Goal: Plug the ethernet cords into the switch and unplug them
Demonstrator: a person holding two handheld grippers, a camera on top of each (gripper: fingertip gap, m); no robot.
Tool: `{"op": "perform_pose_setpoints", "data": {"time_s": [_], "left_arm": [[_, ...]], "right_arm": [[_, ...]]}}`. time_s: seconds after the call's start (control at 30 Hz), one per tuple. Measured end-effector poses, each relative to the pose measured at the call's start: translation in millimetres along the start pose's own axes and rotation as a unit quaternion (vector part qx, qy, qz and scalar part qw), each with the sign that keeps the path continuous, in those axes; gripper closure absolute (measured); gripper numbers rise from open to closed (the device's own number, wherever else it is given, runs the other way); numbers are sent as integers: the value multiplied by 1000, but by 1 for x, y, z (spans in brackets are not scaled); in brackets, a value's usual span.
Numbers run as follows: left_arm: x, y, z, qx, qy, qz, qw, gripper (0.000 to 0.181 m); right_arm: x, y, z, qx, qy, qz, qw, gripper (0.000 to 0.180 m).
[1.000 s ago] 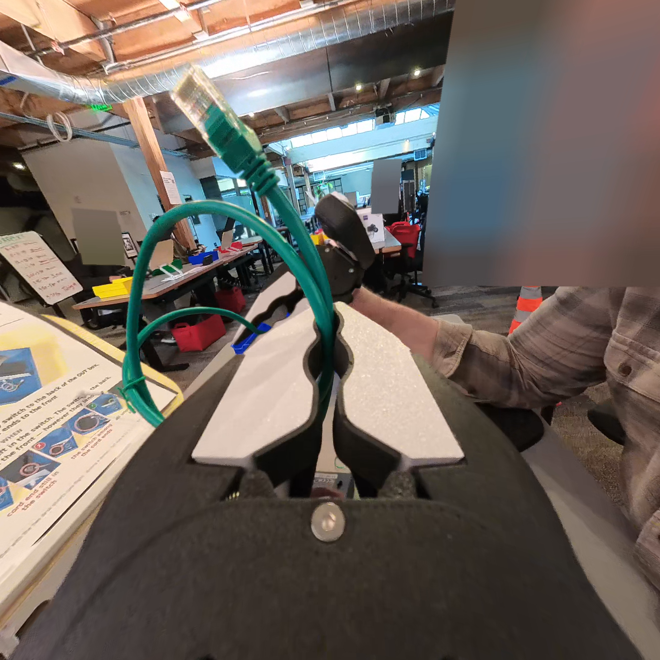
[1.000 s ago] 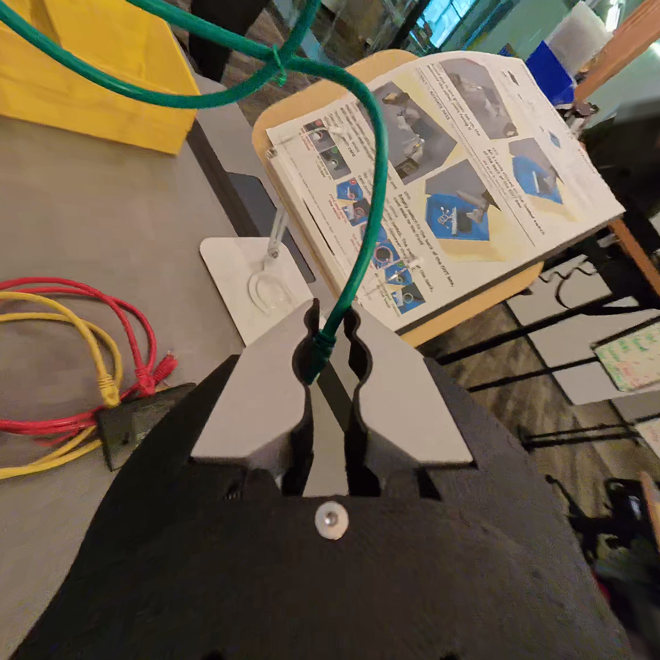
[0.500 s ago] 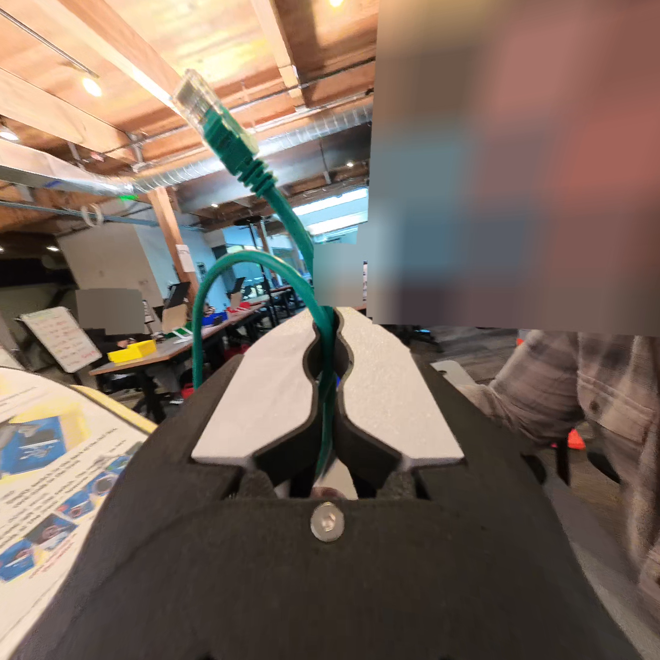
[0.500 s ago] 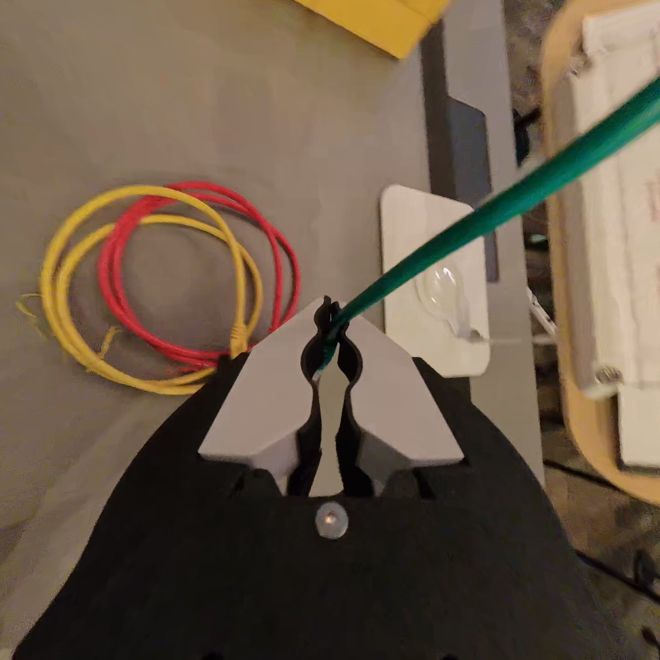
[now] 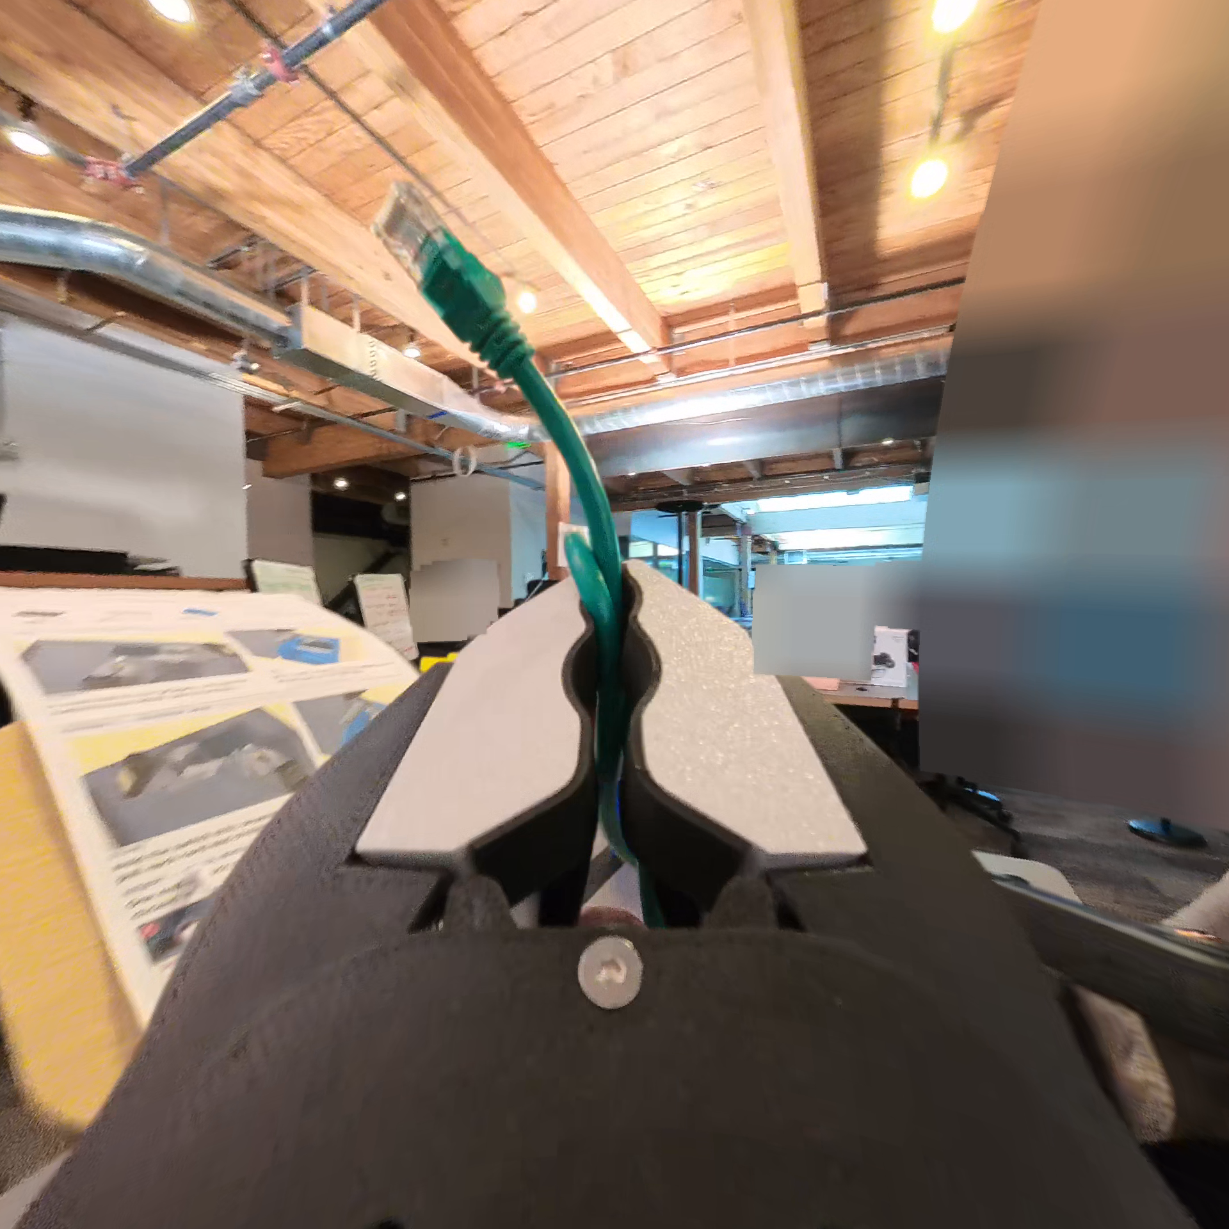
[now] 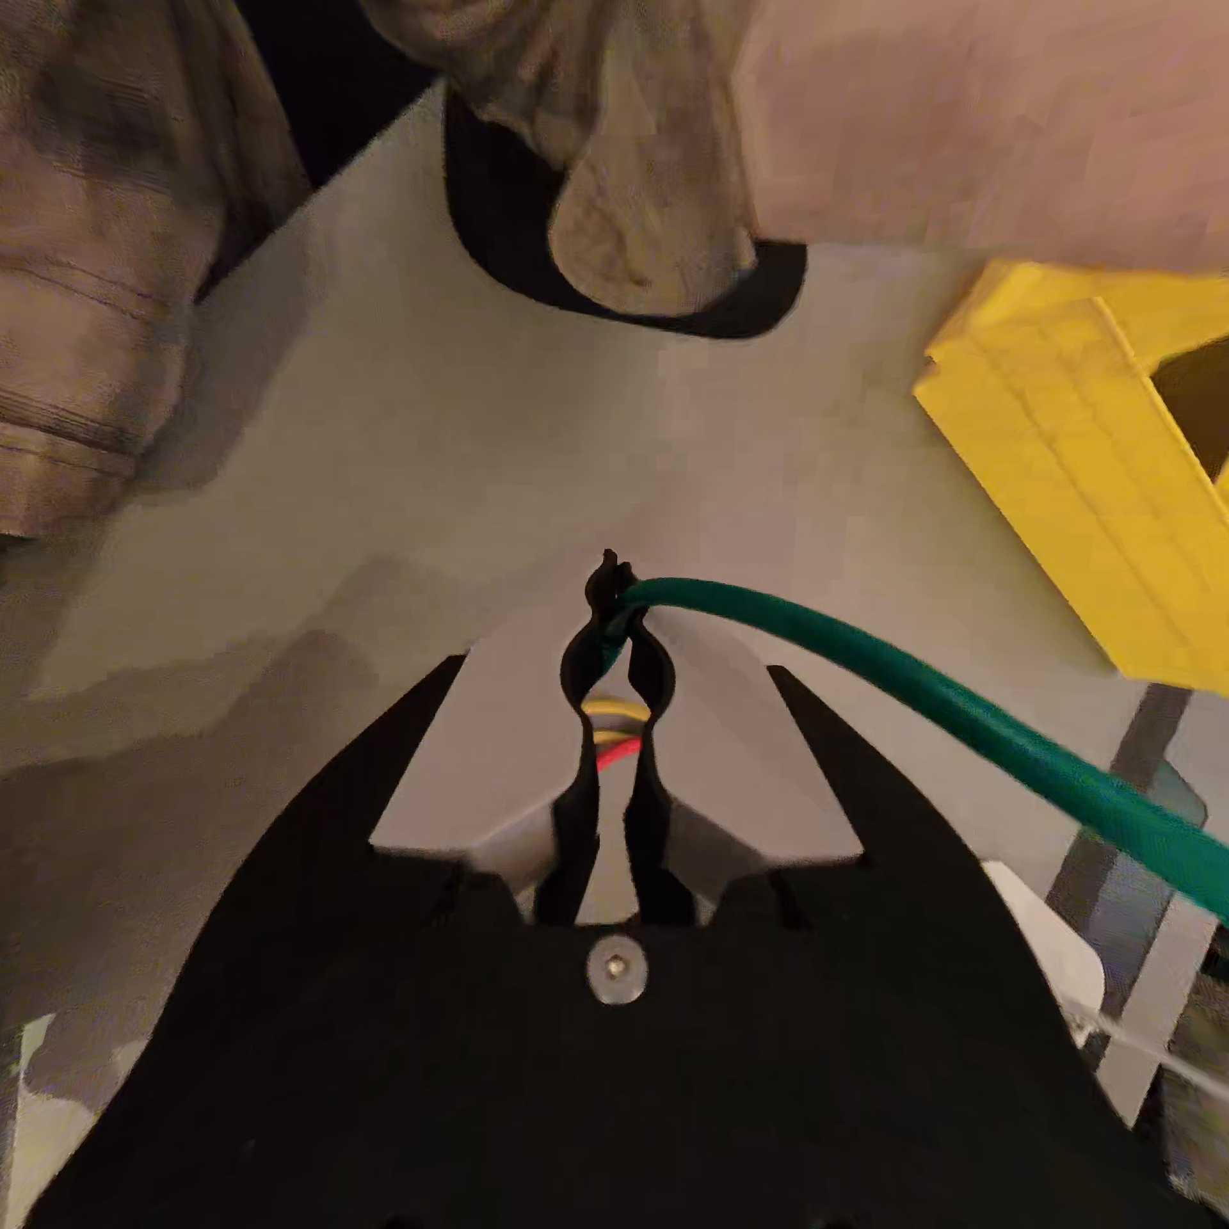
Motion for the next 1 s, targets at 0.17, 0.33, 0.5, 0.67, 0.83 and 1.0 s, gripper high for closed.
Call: {"op": "perform_pose_setpoints", "data": {"time_s": [0.17,0.33,0.5,0.67,0.83,1.0], "left_arm": [[39,-28,10,0,-17,-85,996,178],[66,-68,-3,-40,-33,-146,988,178],[83,-82,9,-71,-90,-168,979,178],[87,-71,33,-65,-129,-164,976,178],[84,-59,43,-30,-159,-109,981,177],[89,-60,58,23,-161,-97,982,179]], "right_arm": [[-4,-10,11,12,10,4,1000,180],[-24,-42,34,21,34,44,998,180],[-16,-34,14,32,-10,53,998,180],[4,-9,-24,13,-57,45,997,180],[-18,-24,5,31,-26,75,996,180],[-74,-75,67,64,69,190,977,180]]}}
Point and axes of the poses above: each gripper's, where its closed fingertips meet, y out along the fingers, z out of its underside, x = y × z across the jaws, the point moved 2 cm from there along -y, back along the fingers, and after that the axes turned 15 degrees about z, right-handed, at the moved point
